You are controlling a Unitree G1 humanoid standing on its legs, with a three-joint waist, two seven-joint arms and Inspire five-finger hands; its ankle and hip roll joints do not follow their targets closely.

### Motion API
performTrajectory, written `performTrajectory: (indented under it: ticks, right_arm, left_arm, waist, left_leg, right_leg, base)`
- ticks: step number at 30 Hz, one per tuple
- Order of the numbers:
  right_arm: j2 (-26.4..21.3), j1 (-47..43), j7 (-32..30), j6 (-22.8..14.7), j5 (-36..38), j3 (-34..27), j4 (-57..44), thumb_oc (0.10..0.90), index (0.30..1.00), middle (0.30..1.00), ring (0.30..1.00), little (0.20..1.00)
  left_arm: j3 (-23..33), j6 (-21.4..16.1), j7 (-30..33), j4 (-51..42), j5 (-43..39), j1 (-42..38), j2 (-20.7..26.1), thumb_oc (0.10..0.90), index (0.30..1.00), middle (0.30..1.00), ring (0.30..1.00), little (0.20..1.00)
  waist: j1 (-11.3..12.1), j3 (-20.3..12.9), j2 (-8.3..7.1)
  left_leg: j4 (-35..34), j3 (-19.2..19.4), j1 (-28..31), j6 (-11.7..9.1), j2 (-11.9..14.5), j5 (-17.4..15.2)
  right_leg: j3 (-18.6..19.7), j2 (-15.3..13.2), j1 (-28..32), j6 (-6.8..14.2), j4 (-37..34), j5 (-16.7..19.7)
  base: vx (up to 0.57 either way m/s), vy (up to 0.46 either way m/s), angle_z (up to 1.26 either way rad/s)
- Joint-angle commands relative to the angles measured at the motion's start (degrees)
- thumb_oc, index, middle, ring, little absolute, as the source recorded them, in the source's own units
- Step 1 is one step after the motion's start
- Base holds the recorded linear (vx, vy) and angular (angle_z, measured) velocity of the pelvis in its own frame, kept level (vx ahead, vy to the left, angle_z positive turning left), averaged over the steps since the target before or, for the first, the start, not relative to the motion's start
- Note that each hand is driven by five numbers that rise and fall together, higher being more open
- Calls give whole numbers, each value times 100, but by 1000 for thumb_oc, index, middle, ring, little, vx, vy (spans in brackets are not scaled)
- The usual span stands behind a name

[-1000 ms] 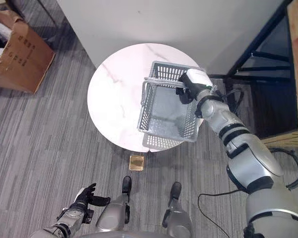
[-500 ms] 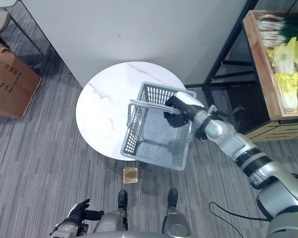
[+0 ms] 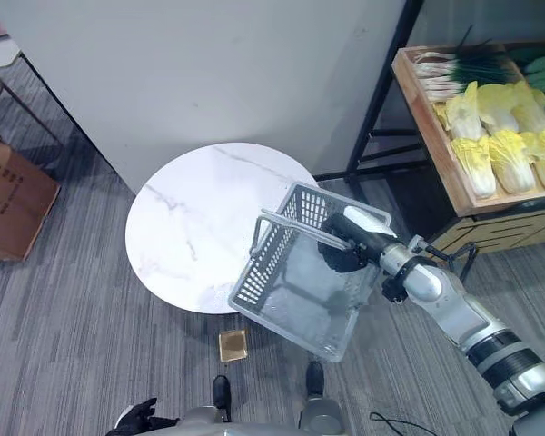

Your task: Get the vegetables into the basket

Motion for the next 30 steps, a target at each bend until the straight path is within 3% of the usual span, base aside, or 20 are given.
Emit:
performTrajectory:
  ticks: [1,7,10,11,13,16,17,19,23,27,30]
  right_arm:
    - [31,-735,-460,-674,121,-799,-471,400,300,300,300,300]
    - [155,147,-595,-691,-60,-1499,-327,400,300,300,300,300]
    - [117,443,-654,-702,-211,-1763,-205,400,300,300,300,300]
    - [213,568,-742,-689,-263,-1862,-54,400,300,300,300,300]
    - [275,574,-854,-679,-354,-1898,61,400,300,300,300,300]
    - [405,549,-937,-676,-369,-1854,242,400,300,300,300,300]
    - [453,581,-945,-707,-443,-1791,254,400,300,300,300,300]
    - [398,610,-904,-716,-590,-1730,270,400,300,300,300,300]
    - [350,697,-867,-724,-668,-1725,307,400,300,300,300,300]
    - [402,757,-904,-727,-693,-1750,238,400,300,300,300,300]
    - [385,944,-894,-742,-733,-1854,88,400,300,300,300,300]
  left_arm:
    - [-120,-92,9,356,245,-110,119,900,1000,1000,1000,1000]
    - [-14,-119,-29,337,397,-105,178,900,1000,1000,1000,1000]
    - [-55,-138,-16,285,491,-177,218,900,1000,1000,1000,1000]
    - [-79,-157,23,242,504,-264,254,900,1000,1000,1000,1000]
    - [-124,-197,53,163,525,-388,373,900,1000,1000,1000,1000]
    - [-151,-214,84,95,552,-458,467,900,1000,1000,1000,1000]
    - [-81,-201,112,56,527,-479,536,900,1000,1000,1000,1000]
    - [-6,-190,94,26,521,-426,564,900,1000,1000,1000,1000]
    - [16,-178,54,22,536,-327,549,900,1000,1000,1000,1000]
    - [75,-168,42,31,531,-286,530,900,1000,1000,1000,1000]
    - [48,-154,53,55,565,-329,445,900,1000,1000,1000,1000]
  waist:
    - [50,-232,-313]
    - [-162,-99,-392]
    - [-266,-63,-445]
    - [-366,-13,-488]
    - [-405,51,-503]
    - [-395,65,-503]
    - [-324,72,-486]
    - [-235,41,-467]
    - [-155,-73,-480]
    - [-118,-111,-535]
    - [-206,-87,-499]
  left_leg:
    - [8,-100,96,-160,51,-293]
    - [8,168,320,86,-167,-519]
    - [8,244,313,142,-275,-560]
    - [8,323,264,171,-350,-576]
    - [8,509,179,192,-323,-546]
    - [8,688,130,222,-281,-541]
    - [33,932,117,246,-211,-529]
    - [93,1145,104,256,-148,-542]
    - [152,1500,80,250,-105,-516]
    - [260,1755,88,186,-72,-515]
    - [272,1765,110,85,28,-425]
  right_leg:
    - [198,-357,274,510,4,-240]
    - [500,-559,14,720,455,-128]
    - [635,-656,-89,841,441,122]
    - [759,-715,-238,947,368,420]
    - [835,-691,-464,947,334,613]
    - [635,-703,-493,932,410,437]
    - [174,-745,-360,830,666,127]
    - [-179,-788,-146,744,902,-132]
    - [-362,-783,150,706,1089,-304]
    - [-665,-736,284,738,669,-291]
    - [-682,-546,349,621,426,-452]
  base:
    - [5,49,-12]
    - [-9,180,-25]
    - [-55,142,-28]
    - [-142,133,-26]
    - [-188,122,-32]
    - [-119,76,-92]
    - [-130,70,-84]
    - [-114,58,-69]
    - [-53,3,-76]
    - [-5,-75,-42]
    - [8,-192,-32]
